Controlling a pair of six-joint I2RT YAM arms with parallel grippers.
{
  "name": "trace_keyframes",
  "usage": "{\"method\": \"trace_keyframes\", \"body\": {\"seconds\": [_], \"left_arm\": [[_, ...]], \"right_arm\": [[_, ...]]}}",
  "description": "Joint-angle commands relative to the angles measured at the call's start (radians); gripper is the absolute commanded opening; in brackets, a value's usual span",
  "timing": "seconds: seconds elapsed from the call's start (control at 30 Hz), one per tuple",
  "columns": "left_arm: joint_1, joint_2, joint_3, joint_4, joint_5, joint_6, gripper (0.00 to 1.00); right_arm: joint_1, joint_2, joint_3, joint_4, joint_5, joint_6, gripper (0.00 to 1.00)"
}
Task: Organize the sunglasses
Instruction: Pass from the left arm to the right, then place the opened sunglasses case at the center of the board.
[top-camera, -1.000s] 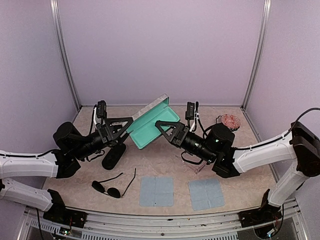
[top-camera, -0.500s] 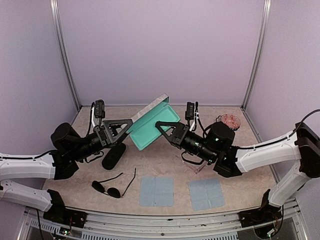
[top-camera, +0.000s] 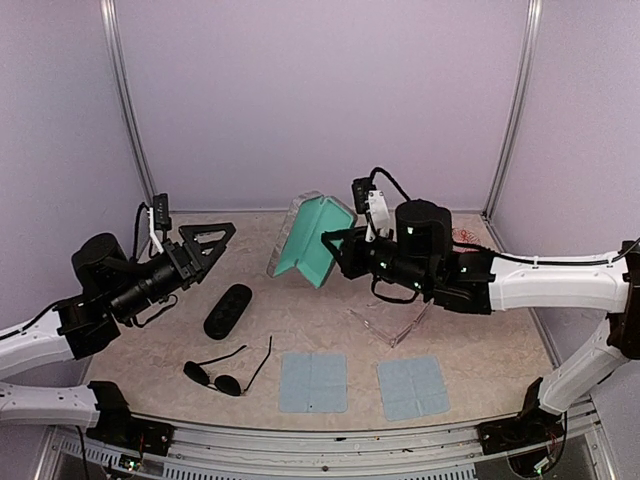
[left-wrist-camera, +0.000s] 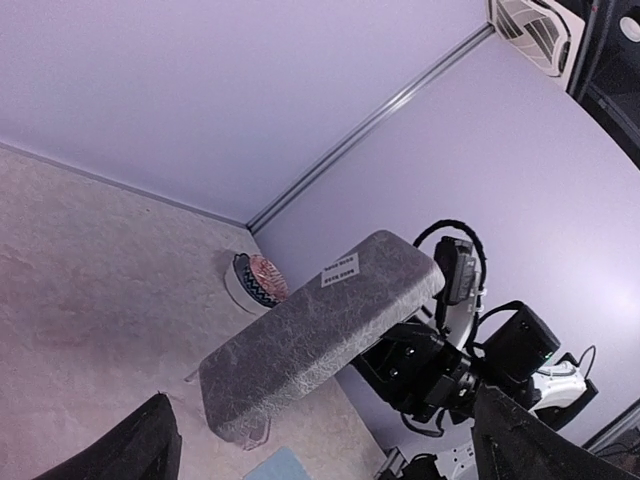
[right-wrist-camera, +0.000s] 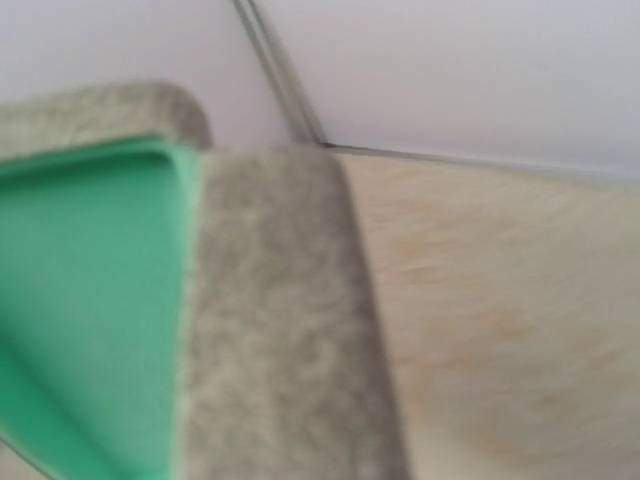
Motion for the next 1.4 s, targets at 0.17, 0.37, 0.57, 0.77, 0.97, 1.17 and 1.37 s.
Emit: {"method": "trace_keyframes", "body": {"seconds": [0.17,0.37,0.57,0.77,0.97,1.17,1.37], "left_arm": [[0.138,-0.111,0.250,-0.555,-0.084,0.185,0.99],[0.188,-0.113,0.366,-0.715,-0.124,0.300,0.99],[0.190,-0.113,0.385,-0.765,-0.158,0.356,0.99],[0.192,-0.116,0.388,-0.778,-0.195,0.390,0.99],[0.193,-0.115,0.376,-0.760,-0.186,0.436,0.99],[0.198,-0.132,0.313,-0.720,-0.165,0.461,0.99],[0.208,-0.132,0.276,-0.694,-0.122,0.467,0.99]], "right_arm": [[-0.033,0.154,0.357,-0.572,0.190,-0.769,0.00],[-0.038,0.259,0.515,-0.743,0.255,-1.137,0.00],[-0.040,0.404,0.699,-0.969,0.325,-1.325,0.00],[-0.038,0.614,0.961,-1.206,0.329,-1.286,0.00],[-0.033,0.790,1.168,-1.311,0.364,-1.266,0.00],[-0.032,0.863,1.195,-1.267,0.410,-1.304,0.00],[-0.031,0.904,1.203,-1.205,0.428,-1.353,0.06]]}}
